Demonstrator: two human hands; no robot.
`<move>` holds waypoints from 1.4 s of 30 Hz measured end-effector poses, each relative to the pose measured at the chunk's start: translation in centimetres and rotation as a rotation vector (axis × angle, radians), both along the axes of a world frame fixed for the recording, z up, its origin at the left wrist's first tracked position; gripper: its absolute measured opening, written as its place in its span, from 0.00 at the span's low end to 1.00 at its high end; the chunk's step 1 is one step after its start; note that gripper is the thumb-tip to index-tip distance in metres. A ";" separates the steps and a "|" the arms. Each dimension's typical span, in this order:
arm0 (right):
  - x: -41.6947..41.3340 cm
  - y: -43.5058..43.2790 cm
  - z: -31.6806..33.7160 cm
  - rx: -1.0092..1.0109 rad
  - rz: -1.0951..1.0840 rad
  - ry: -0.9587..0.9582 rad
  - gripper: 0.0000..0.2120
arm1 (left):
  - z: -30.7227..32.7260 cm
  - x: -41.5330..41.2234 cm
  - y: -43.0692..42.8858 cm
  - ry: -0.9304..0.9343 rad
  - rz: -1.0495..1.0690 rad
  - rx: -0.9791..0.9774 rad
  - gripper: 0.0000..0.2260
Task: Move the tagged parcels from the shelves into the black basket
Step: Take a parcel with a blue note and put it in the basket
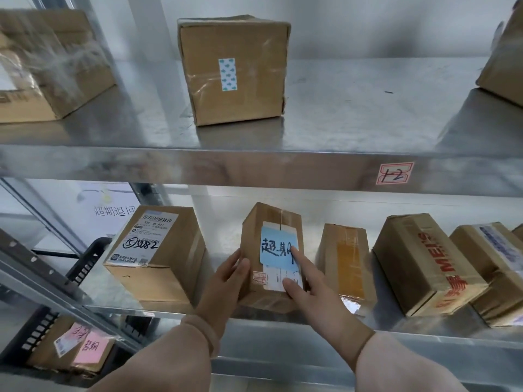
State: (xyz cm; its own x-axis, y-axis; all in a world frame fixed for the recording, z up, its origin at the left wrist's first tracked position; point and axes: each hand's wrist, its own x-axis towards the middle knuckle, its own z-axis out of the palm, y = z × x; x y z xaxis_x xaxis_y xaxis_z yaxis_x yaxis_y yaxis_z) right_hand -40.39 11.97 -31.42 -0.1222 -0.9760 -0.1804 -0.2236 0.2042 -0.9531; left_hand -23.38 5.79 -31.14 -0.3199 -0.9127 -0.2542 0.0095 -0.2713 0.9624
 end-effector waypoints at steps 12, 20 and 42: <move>1.8 0.7 -0.8 -0.143 0.036 0.103 0.25 | -0.2 2.2 1.8 0.026 -0.080 -0.194 0.17; 5.7 3.4 -0.7 -0.253 0.032 0.339 0.26 | -1.6 6.9 3.5 -0.172 -0.174 -0.362 0.31; 34.0 9.6 -2.3 -0.161 0.313 0.440 0.33 | -3.3 38.4 12.8 -0.138 -0.008 -0.029 0.23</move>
State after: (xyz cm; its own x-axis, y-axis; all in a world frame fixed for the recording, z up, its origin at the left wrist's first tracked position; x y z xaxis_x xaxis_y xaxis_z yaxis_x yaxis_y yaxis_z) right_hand -6.35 21.61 -33.70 0.1478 -0.9887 -0.0239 -0.6339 -0.0762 -0.7697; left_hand 15.07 18.62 -34.43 -0.2911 -0.9178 -0.2699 -0.1261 -0.2429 0.9618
